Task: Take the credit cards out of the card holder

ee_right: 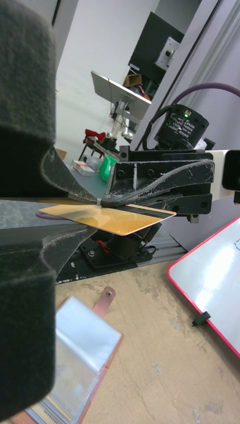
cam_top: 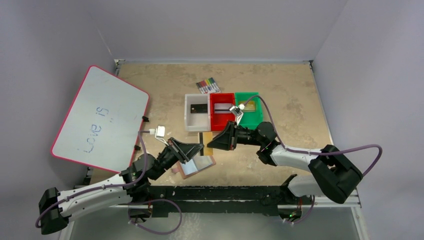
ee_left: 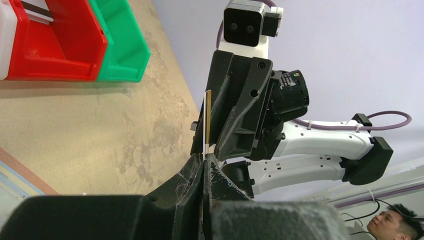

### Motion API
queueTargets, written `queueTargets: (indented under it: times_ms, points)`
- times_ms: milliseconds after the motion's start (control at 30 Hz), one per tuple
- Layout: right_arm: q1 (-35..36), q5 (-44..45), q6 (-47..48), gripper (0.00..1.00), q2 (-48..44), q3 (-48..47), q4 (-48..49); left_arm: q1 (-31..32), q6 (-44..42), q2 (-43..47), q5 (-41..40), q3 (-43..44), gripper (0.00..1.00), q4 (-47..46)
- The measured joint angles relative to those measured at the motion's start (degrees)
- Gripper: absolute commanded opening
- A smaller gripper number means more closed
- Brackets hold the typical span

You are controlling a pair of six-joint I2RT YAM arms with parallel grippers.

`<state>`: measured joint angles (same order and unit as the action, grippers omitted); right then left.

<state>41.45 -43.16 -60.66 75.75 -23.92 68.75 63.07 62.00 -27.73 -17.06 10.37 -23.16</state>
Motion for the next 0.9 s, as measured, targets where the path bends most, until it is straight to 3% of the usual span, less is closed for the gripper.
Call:
queueTargets:
  times_ms: [200, 367, 467, 600, 733, 900]
  points:
    - [0.0, -0.1, 0.0, 0.19, -0.2, 0.0, 0.2, 0.0, 0.2, -0.3, 0.4, -0.2, 0.0, -1.4]
    - [0.0, -0.1, 0.1, 0.02, -1.7, 0.0, -0.5, 0.0, 0.5, -0.3, 0.7, -0.6, 0.01, -2.3]
    - [0.0, 0.0, 0.1, 0.0, -2.7, 0.0, -1.4, 0.0, 0.6, -0.2, 1.0, -0.6, 0.05, -2.7]
    - [0.0, 0.1, 0.8, 0.0, -4.3, -0.2, -4.6, 0.0, 0.9, -0.2, 1.0, -0.5, 0.35, -1.1]
    - [0.0, 1.1, 3.5, 0.0, -7.4, -0.7, -10.3, 0.0, 1.0, -0.3, -0.1, 0.4, 0.55, 3.5]
    - [0.2, 9.9, 12.6, 0.0, -13.3, -6.2, -28.8, 0.0, 2.0, 0.2, -6.1, 5.3, 0.65, 18.1]
